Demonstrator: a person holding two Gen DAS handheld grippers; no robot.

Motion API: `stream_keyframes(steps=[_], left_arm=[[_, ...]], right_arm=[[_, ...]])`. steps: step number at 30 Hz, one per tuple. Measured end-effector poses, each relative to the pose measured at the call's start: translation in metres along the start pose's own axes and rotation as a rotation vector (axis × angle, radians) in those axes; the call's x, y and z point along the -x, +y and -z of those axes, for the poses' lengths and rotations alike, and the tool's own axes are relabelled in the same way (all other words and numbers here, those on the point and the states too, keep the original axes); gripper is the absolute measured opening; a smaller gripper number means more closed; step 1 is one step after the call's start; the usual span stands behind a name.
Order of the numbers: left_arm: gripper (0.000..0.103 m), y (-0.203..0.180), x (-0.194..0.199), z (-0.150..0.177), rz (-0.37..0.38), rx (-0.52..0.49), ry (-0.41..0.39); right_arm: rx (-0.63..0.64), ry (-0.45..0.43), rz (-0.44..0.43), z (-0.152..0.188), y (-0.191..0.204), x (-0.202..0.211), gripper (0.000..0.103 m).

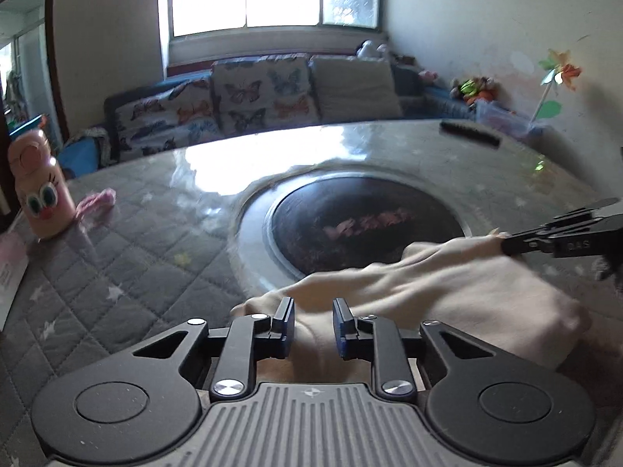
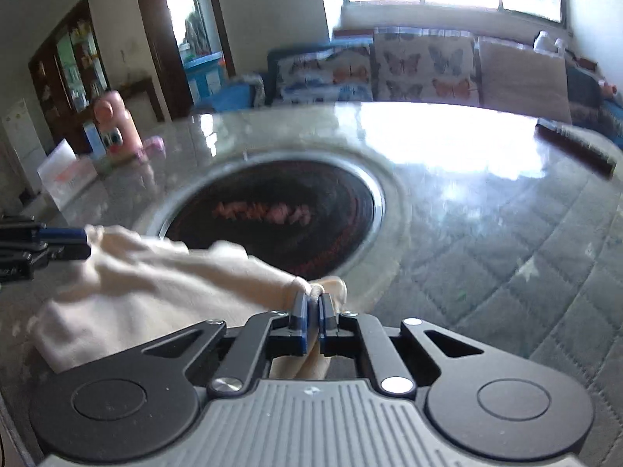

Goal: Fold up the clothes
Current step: 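Lower the folded sweatshirt onto the table and open both grippers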

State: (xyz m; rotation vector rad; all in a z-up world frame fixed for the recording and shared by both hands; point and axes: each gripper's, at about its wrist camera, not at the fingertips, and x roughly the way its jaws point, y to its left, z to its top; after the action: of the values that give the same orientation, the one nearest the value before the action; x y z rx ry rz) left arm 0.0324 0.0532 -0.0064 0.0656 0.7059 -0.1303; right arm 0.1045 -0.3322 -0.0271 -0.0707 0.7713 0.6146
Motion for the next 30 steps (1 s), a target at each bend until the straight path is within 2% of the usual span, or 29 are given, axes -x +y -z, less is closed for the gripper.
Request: stream_keyframes(steps=[3, 6, 11, 15, 22, 27, 30], left_arm=[[0.021, 0.016, -0.008, 0.005, -0.003, 0.057, 0.027], [0.021, 0.015, 0.001, -0.001, -0.002, 0.049, 0.004], [0.022, -0.008, 0.009, -0.020, 0.086, 0.009, -0.054], [0.022, -0.023, -0.013, -0.027, 0.118, -0.013, -0.027], [0.024, -0.020, -0.050, -0.021, 0.095, 0.002, 0.037], [0.024, -0.018, -0.040, -0.021, 0.101, 0.007, 0.009], [0.024, -0.018, -0.030, -0.022, 0.108, 0.000, -0.017]], right_arm=[[0.002, 0.007, 0.000, -0.002, -0.001, 0.001, 0.007], [0.022, -0.010, -0.006, -0.010, 0.003, 0.009, 0.009], [0.072, -0.016, -0.104, -0.027, 0.024, 0.007, 0.010], [0.115, 0.029, -0.160, -0.035, 0.044, -0.019, 0.010], [0.129, 0.077, -0.162, -0.037, 0.059, -0.054, 0.010], [0.143, 0.058, -0.154, -0.037, 0.062, -0.052, 0.011], [0.158, 0.042, -0.179, -0.039, 0.066, -0.043, 0.011]])
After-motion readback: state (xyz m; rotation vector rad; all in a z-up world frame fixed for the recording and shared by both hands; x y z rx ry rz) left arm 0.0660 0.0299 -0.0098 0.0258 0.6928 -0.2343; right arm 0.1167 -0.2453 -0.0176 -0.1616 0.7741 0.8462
